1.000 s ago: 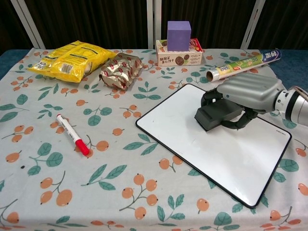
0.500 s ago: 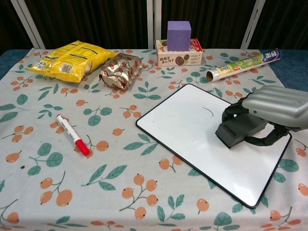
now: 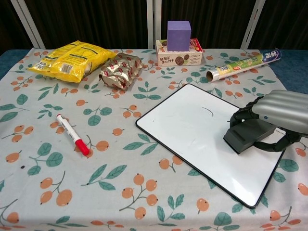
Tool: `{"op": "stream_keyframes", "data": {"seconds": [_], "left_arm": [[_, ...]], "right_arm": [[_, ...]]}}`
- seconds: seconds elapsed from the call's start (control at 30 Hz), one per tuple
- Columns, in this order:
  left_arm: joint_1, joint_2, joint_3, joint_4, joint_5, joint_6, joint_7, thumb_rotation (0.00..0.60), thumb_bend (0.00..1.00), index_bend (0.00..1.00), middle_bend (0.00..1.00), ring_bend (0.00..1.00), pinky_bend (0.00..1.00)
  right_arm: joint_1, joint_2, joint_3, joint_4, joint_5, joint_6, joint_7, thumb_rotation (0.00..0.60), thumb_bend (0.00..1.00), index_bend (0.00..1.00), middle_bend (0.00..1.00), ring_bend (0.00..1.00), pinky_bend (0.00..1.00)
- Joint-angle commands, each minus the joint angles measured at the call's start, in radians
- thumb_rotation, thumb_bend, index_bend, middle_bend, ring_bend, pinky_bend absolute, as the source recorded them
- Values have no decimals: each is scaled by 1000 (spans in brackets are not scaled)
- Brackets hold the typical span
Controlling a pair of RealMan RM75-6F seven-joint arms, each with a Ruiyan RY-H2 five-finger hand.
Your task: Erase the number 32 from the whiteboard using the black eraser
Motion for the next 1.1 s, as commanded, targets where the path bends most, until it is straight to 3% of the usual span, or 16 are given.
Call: {"op": "stream_keyframes", "data": {"seconds": [0.03,1.1], "left_arm": [[1,2,-2,3,-4,0,-2,600,0,27,51,73,150],[4,13,-15,34,-32,-6,-39,600,0,27,51,73,149]], "right_arm": [[11,-20,16,19,6,-15,5,600,372,902,714,604,637],[208,-295,195,329,115,-200,30,600,376,903,714,604,637]]}}
